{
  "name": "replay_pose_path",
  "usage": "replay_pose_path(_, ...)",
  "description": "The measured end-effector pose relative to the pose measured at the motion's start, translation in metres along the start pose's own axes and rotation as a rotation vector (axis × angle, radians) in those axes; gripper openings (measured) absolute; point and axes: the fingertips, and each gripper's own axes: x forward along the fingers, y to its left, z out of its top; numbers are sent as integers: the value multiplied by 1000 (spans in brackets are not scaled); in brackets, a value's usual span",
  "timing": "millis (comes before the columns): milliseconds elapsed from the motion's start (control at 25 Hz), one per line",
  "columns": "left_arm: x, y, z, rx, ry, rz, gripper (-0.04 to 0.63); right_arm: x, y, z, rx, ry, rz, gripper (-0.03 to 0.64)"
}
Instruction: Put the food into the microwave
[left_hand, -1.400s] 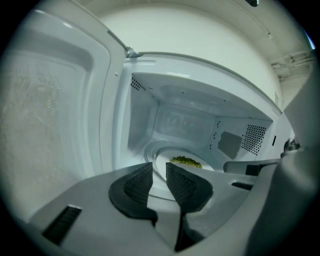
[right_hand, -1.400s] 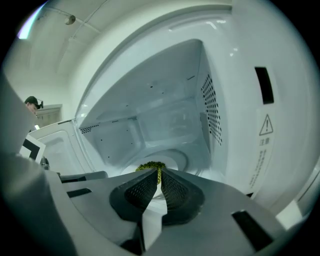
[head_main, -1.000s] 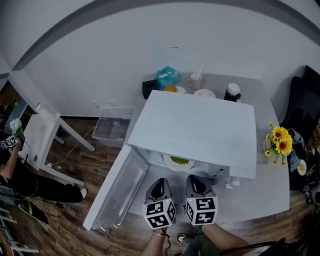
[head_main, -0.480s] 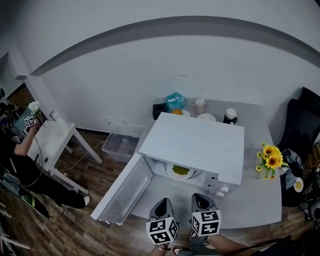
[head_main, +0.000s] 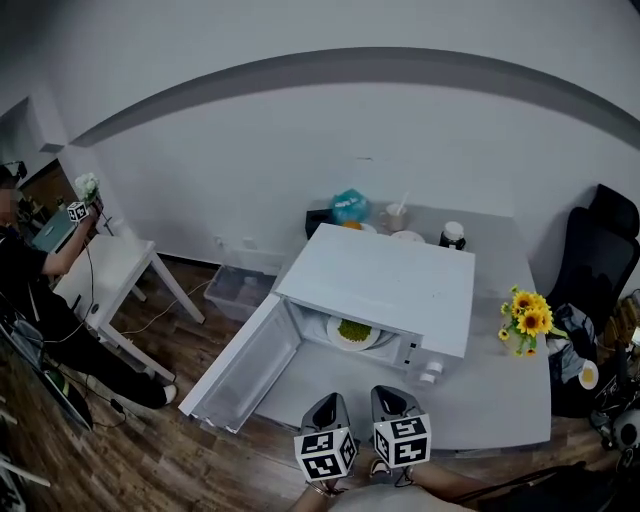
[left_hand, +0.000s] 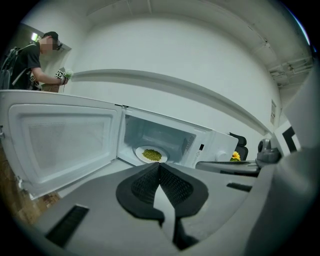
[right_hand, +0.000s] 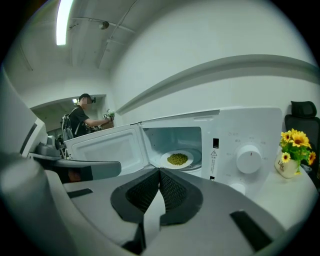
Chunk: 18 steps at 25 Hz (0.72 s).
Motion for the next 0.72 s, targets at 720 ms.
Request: replay_pose_path(720,-1,3,9,1,-19,18,3,0,5,-5,-6,19,19,15)
